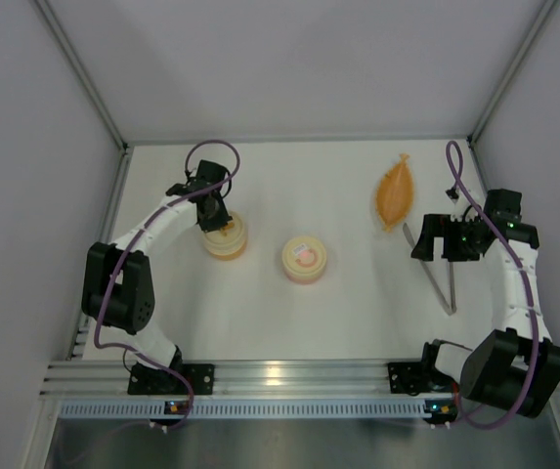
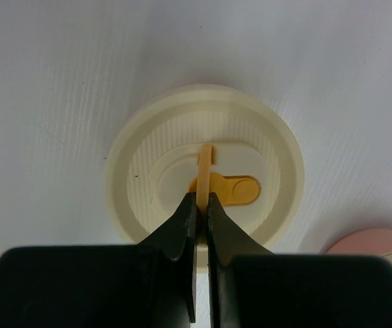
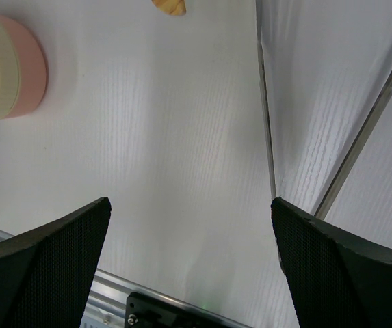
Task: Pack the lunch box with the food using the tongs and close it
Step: Close the box lid on the packing box.
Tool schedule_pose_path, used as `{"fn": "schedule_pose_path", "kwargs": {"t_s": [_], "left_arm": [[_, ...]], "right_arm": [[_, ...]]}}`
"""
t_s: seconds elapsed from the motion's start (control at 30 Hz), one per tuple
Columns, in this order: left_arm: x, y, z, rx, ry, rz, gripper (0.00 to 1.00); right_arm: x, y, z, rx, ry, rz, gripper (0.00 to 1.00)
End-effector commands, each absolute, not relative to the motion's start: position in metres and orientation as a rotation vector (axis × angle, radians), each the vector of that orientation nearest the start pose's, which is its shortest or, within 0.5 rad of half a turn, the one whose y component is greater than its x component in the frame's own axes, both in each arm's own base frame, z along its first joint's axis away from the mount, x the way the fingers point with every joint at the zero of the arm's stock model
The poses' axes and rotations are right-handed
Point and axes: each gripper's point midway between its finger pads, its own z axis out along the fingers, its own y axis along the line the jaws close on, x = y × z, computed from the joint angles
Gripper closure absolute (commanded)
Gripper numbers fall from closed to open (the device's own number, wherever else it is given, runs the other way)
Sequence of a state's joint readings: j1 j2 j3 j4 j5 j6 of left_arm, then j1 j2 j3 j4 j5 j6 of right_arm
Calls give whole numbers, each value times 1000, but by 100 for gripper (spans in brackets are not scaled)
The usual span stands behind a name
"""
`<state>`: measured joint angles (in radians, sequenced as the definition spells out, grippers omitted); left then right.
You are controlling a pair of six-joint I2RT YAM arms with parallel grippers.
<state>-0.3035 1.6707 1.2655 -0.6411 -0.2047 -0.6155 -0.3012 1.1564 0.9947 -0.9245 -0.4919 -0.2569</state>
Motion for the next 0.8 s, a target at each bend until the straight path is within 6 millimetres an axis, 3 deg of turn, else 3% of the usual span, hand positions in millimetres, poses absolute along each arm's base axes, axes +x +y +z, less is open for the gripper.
{"fn": "schedule_pose_path", "kwargs": {"t_s": [0.0,0.4,0.77], "left_arm": [[376,-105,108,-488,2508,-98,100],[375,-103,116,-479,2483,-106,100],[381,-102,109,-406,2518,-80,100]], "right_arm": [[256,5,152,-122,2487,459,1],[256,6,153,-117,2483,462,1],[255,5,154,-121,2485,452,1]]}}
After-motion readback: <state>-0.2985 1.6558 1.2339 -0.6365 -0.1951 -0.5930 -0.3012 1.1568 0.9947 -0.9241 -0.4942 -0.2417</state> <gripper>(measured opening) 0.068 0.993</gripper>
